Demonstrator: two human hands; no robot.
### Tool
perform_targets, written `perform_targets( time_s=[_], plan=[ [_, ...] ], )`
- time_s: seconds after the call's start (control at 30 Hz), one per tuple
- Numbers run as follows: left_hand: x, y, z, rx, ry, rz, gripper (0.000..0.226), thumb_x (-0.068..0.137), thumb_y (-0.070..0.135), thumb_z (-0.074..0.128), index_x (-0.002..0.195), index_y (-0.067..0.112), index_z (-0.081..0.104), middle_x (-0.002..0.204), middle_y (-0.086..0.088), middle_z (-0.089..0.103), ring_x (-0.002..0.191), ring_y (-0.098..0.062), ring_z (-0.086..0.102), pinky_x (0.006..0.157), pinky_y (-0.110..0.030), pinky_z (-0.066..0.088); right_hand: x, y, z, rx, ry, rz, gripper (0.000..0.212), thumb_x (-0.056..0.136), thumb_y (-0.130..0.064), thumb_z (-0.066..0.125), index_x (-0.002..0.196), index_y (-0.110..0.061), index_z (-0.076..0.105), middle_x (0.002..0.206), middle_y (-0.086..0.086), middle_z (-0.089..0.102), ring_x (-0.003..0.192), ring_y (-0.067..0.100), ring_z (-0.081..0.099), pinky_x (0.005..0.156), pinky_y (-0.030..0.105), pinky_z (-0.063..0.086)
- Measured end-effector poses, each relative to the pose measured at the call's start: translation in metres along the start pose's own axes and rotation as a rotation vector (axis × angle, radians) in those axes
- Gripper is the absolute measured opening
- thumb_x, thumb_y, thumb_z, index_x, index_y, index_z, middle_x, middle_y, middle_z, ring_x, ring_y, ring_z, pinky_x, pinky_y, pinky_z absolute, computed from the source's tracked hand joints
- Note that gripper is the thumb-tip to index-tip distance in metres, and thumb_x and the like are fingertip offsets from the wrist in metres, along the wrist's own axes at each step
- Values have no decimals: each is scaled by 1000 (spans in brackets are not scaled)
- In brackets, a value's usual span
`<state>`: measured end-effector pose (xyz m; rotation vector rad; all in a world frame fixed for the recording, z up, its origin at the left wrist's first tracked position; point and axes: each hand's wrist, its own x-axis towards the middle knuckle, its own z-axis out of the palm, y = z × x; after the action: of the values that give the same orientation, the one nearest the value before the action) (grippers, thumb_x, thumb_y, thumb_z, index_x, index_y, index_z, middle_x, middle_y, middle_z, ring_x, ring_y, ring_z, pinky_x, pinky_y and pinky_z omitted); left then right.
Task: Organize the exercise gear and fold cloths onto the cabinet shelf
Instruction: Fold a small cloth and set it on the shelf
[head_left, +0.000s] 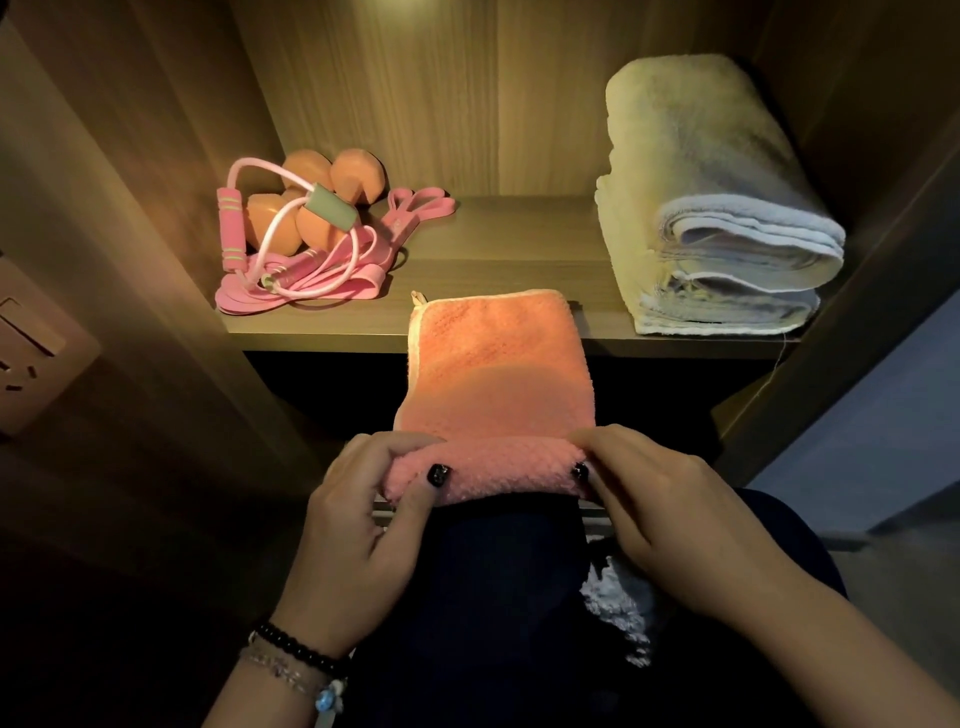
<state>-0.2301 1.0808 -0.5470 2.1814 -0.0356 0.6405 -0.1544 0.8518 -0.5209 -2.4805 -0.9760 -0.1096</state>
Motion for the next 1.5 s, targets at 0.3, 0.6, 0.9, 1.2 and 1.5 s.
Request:
perform_targets(
  time_s=[0.3,0.6,0.9,1.2,1.5],
  plan=[
    [10,-4,15,-98,96,-298,27,75,57,59,91,36,59,93,17,64,74,-17,58,51,-22,45,31,4,-9,67,-140,166,32,93,-46,41,82,-21,60,73,-6,61,70,11,58,67,42,49],
    [24,-2,19,67,138,-317,17,75,32,70,84,37,56,96,15,55,89,2,54,72,-9,42,26,-4,16,-48,310,-82,16,80,-5,72,95,-8,71,95,4,66,69,23,65,50,37,54],
    [15,7,19,262,19,179,31,82,14,53,103,18,75,98,6,64,95,-13,58,81,-37,47,4,7,17,-2,201,-159,41,76,-18,65,115,-9,68,110,2,63,73,13,64,49,29,52],
    [9,6,19,197,-143,75,41,86,29,55,127,23,58,117,9,56,112,-11,49,96,-40,44,11,-4,10,-179,-3,-2,48,77,-25,64,124,-16,58,116,1,60,74,31,64,54,42,53],
    [-6,7,10,107,31,224,27,89,32,59,114,24,60,106,14,61,97,-11,59,78,-43,49,1,-14,-12,-69,23,-2,31,74,-34,55,104,-24,55,85,-7,60,64,22,57,57,40,49]
  ],
)
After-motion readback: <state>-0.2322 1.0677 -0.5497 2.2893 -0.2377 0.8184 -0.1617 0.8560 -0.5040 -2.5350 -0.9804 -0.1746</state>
